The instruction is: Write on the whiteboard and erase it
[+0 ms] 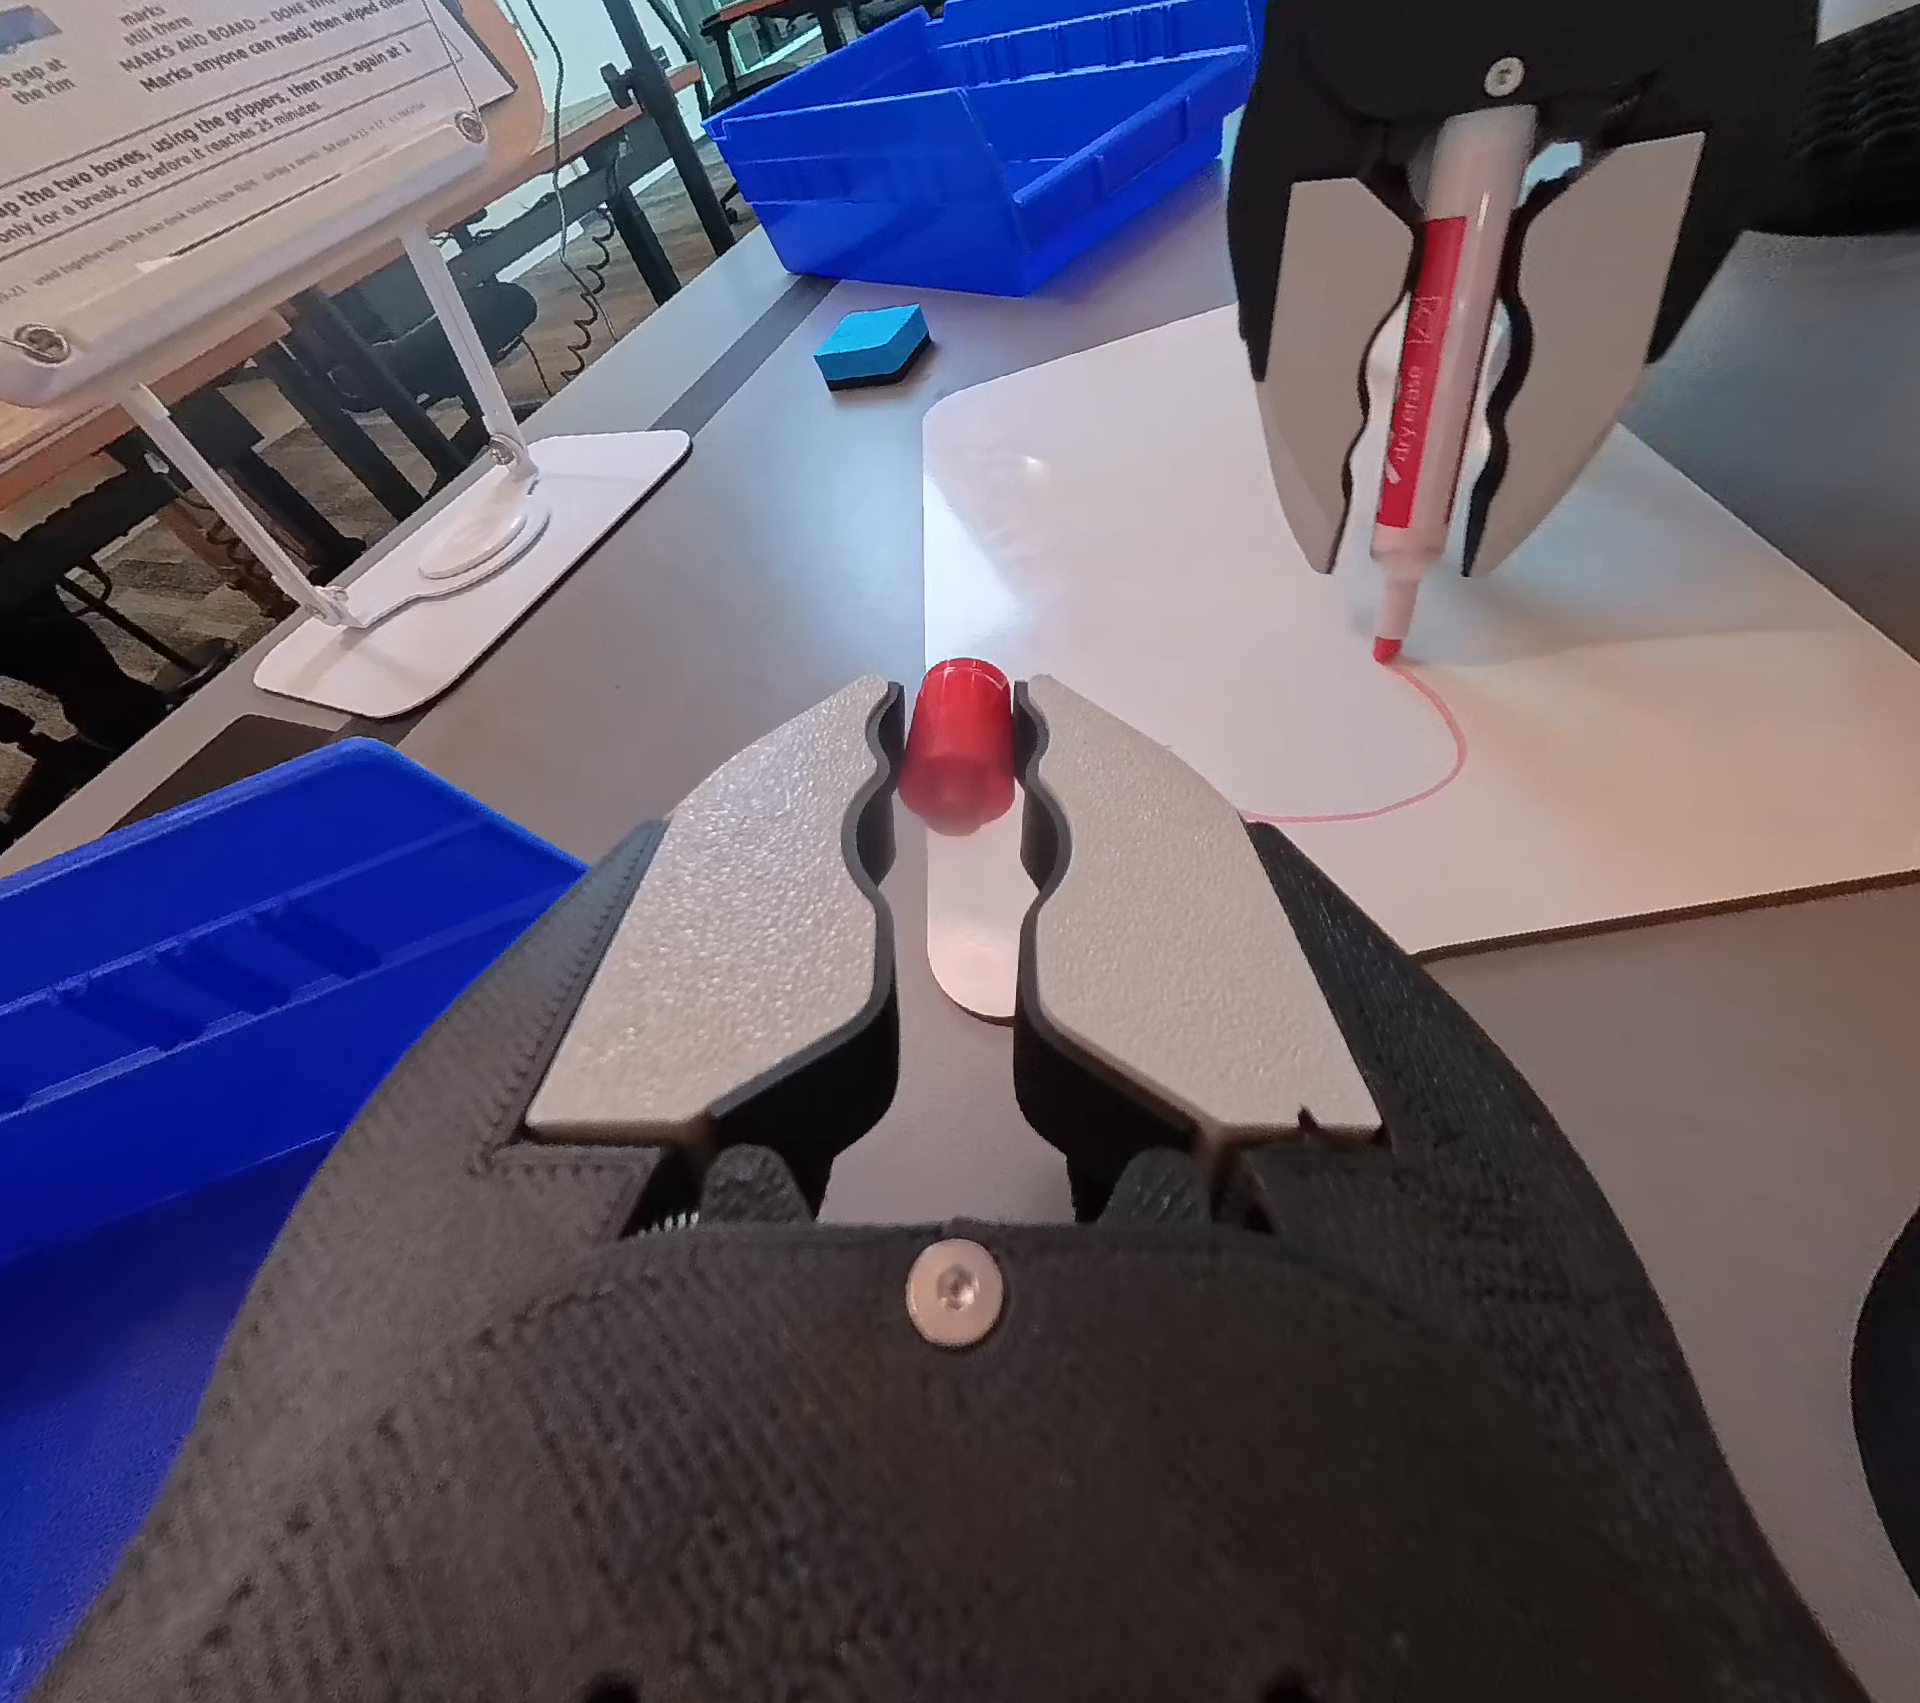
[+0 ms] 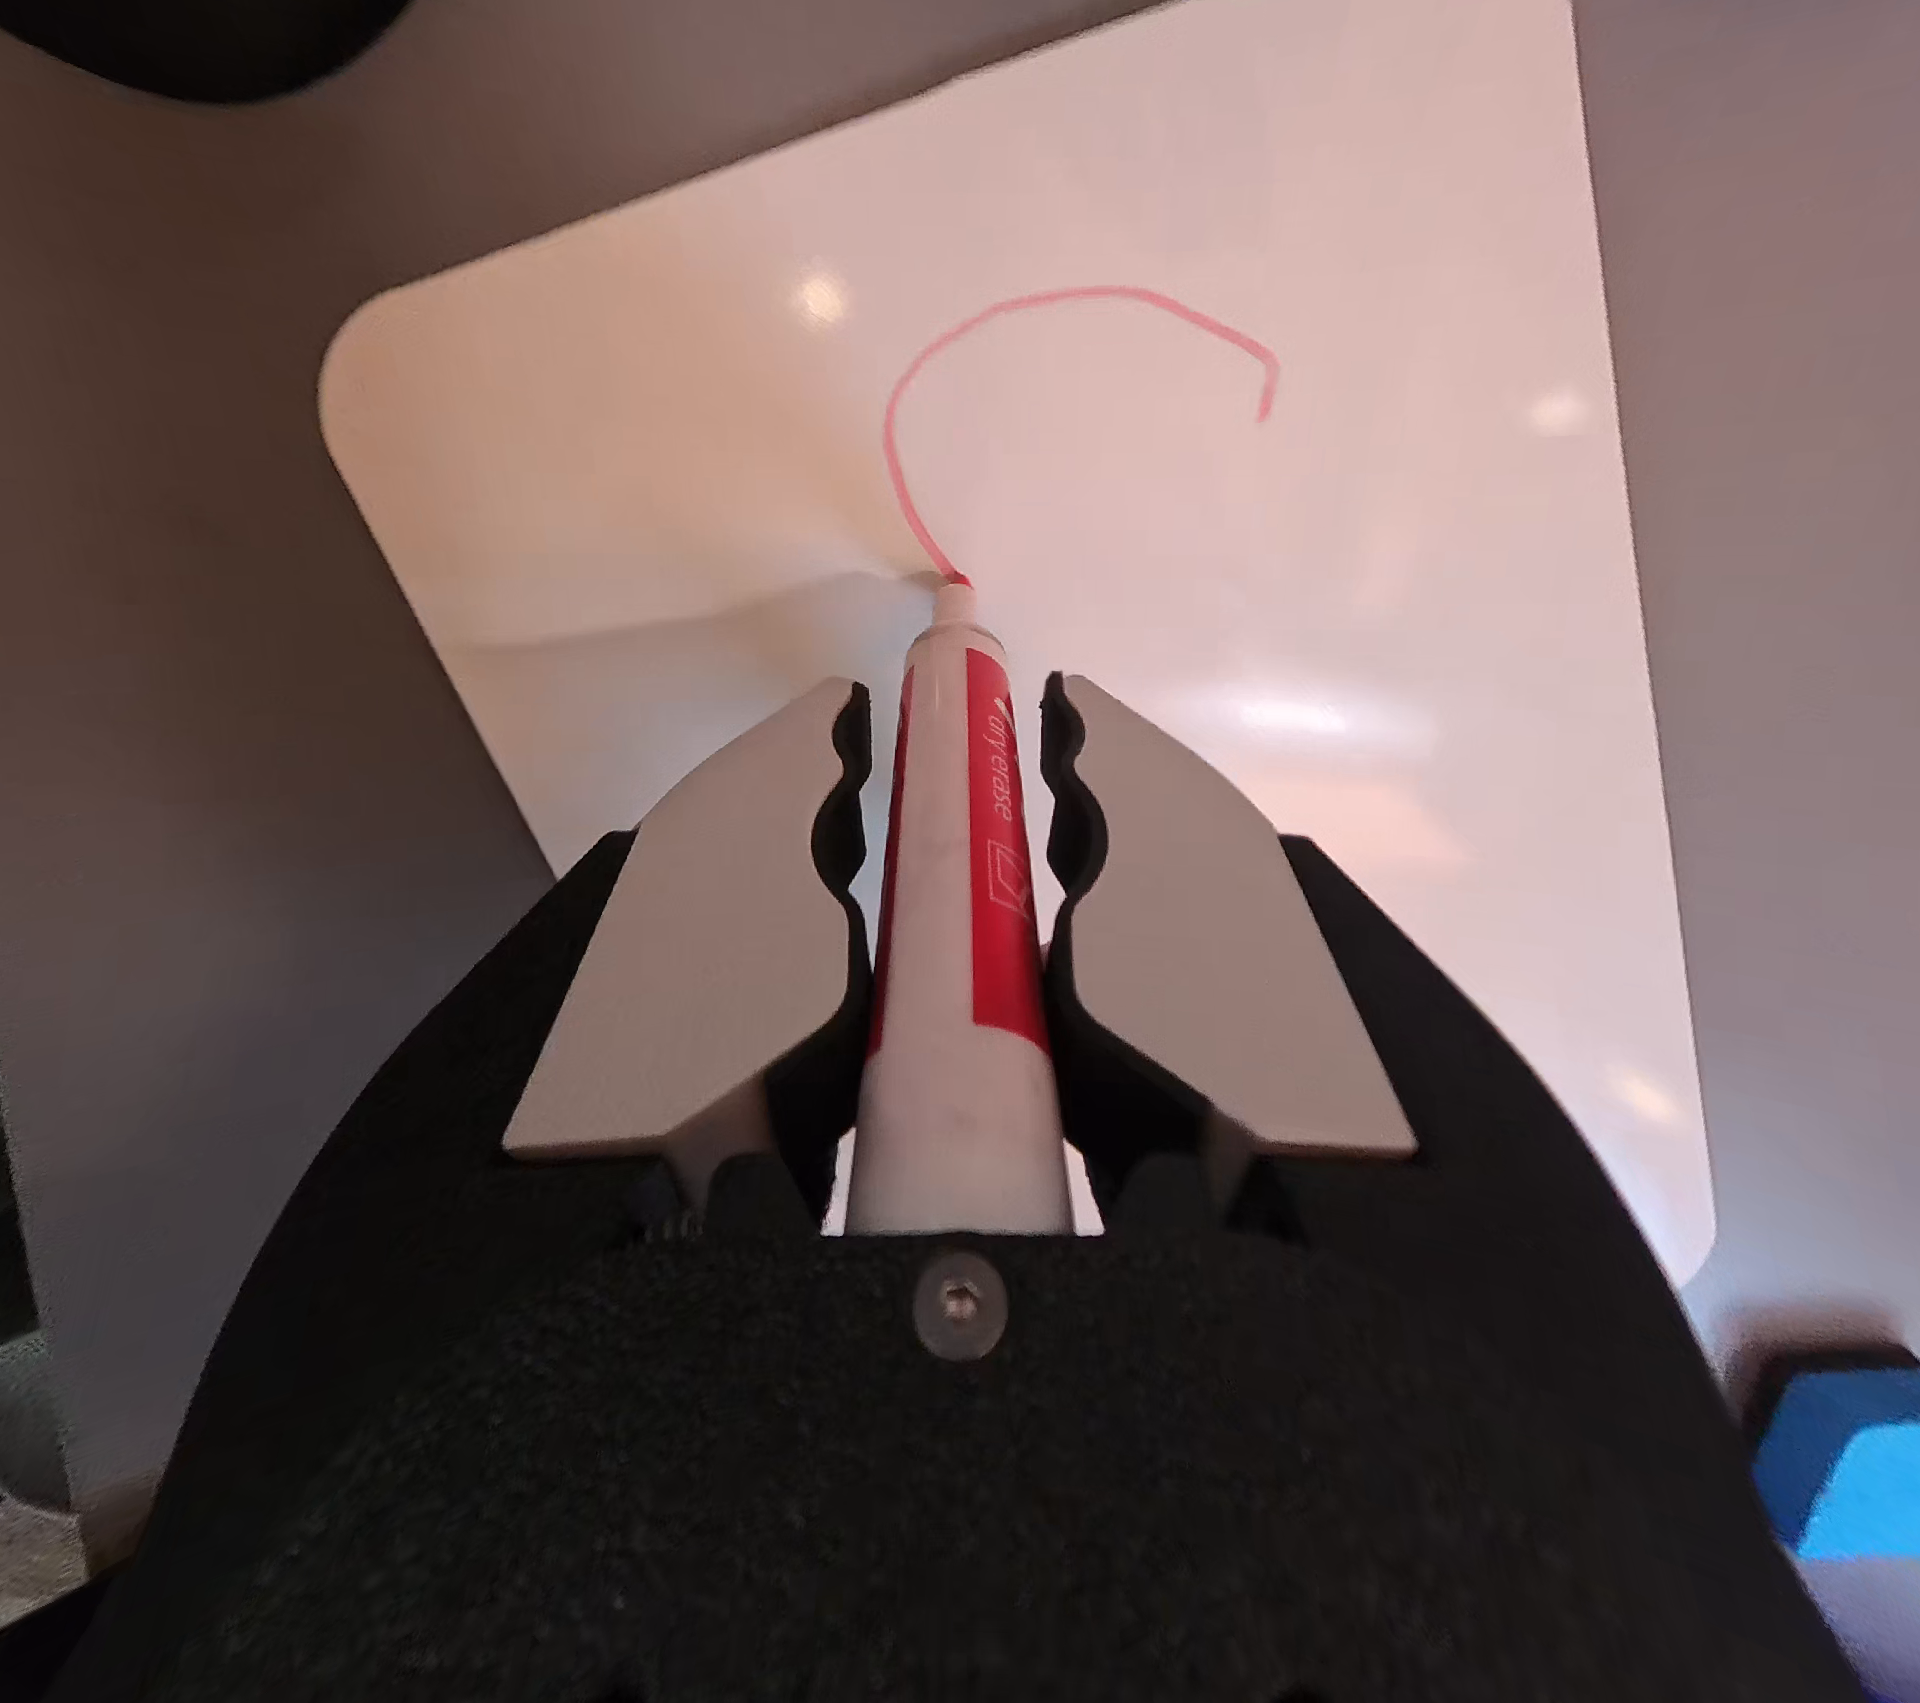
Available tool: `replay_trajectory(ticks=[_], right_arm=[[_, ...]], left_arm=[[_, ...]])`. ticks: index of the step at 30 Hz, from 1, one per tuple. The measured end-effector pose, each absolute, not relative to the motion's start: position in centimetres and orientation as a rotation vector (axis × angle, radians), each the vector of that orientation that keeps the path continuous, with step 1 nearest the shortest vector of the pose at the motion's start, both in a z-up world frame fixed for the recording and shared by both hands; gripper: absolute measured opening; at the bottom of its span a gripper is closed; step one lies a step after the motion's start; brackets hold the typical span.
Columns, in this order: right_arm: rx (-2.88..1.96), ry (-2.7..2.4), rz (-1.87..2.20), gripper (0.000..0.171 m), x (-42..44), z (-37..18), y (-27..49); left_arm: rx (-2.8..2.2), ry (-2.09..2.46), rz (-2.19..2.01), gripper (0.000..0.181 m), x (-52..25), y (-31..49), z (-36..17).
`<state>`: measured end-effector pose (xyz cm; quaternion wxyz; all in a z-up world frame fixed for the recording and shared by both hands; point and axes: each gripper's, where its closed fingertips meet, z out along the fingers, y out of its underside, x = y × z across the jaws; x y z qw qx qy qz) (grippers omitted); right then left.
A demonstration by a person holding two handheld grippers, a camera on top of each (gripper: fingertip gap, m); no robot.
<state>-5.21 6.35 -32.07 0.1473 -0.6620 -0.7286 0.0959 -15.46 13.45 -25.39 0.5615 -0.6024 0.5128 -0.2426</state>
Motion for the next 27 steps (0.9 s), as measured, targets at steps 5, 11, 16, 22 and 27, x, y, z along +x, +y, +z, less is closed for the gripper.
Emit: replay_trajectory(ticks=[5, 11, 16, 22, 27], right_arm=[[-1.95, -2.057, 0.236, 0.033, -4.2, -32.1, 8.6], [-1.964, -2.031, 0.207, 0.033, -4.6, -32.1, 11.2], [-1.942, -2.039, 0.203, 0.033, -6.1, -32.1, 12.4], [-1.893, -2.075, 0.219, 0.033, -8.3, -32.1, 12.6], [-1.857, -2.104, 0.247, 0.033, -9.7, -32.1, 11.9]], left_arm=[[-1.422, 1.21, -0.573, 0.02, -15.5, 13.5, -25.4], [-1.423, 1.21, -0.575, 0.02, -15.5, 13.5, -25.4], [-1.423, 1.213, -0.576, 0.02, -15.5, 13.4, -25.4], [-1.422, 1.212, -0.575, 0.02, -15.6, 13.5, -25.3], [-1.42, 1.209, -0.572, 0.02, -15.7, 13.5, -25.2]])
